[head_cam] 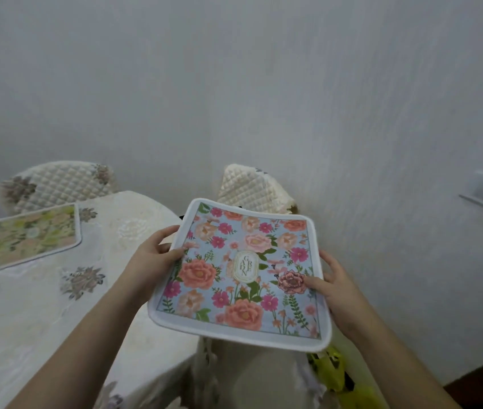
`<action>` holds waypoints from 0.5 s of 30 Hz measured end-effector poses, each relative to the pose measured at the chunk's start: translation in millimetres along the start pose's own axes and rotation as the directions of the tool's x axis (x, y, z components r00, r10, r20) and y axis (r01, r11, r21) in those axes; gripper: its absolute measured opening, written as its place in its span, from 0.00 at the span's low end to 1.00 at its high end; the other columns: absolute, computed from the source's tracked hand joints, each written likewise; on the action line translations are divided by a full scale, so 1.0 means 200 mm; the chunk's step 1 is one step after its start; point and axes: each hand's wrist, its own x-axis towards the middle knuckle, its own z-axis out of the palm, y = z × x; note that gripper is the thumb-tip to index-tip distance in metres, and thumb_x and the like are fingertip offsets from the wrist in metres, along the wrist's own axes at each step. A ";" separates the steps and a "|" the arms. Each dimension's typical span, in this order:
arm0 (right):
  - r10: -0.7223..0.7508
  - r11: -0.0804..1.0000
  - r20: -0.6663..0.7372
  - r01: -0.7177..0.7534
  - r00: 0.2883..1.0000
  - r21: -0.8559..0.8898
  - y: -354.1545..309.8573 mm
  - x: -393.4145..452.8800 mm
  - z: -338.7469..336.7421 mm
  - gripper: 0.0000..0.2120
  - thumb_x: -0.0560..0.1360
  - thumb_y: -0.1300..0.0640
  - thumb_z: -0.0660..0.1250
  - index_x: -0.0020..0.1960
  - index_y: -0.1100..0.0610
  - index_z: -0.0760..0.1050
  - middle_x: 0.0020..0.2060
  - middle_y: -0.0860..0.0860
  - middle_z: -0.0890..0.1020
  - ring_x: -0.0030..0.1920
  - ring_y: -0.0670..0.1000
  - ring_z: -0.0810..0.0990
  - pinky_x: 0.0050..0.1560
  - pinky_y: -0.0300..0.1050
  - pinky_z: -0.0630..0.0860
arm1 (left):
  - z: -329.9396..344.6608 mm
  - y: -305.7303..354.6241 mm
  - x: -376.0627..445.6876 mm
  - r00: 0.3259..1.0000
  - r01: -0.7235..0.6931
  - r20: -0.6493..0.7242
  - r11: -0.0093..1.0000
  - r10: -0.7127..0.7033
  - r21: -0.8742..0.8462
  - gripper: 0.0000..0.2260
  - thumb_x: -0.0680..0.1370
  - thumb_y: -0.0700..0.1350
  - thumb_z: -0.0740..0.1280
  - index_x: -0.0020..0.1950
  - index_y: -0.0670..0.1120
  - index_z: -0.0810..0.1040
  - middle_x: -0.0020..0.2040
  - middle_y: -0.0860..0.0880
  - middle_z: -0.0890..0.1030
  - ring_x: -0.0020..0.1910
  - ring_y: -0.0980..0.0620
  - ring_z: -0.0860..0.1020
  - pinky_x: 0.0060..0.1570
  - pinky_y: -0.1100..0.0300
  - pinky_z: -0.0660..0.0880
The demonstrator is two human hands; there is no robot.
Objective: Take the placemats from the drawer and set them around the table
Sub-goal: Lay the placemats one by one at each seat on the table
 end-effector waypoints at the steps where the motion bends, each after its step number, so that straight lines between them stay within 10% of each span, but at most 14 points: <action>1: 0.007 1.000 0.031 -0.007 0.999 0.002 -0.01 0.05 0.02 0.31 0.74 0.67 0.70 0.71 0.48 0.64 0.48 0.59 0.85 0.45 0.64 0.85 0.45 0.64 0.81 | -0.02 0.00 0.03 1.000 0.006 -0.017 1.000 -0.006 -0.006 0.19 0.79 0.42 0.70 0.66 0.58 0.73 0.46 0.48 0.87 0.42 0.44 0.86 0.43 0.43 0.82; 15: 0.077 0.994 0.406 -0.041 0.911 -0.098 -0.05 0.86 0.16 0.24 0.73 0.65 0.71 0.65 0.48 0.71 0.51 0.56 0.85 0.50 0.60 0.85 0.51 0.64 0.80 | -0.12 -0.09 0.37 0.952 0.107 -0.277 0.989 -0.133 -0.107 0.22 0.77 0.44 0.71 0.69 0.56 0.72 0.48 0.46 0.86 0.46 0.41 0.85 0.46 0.39 0.81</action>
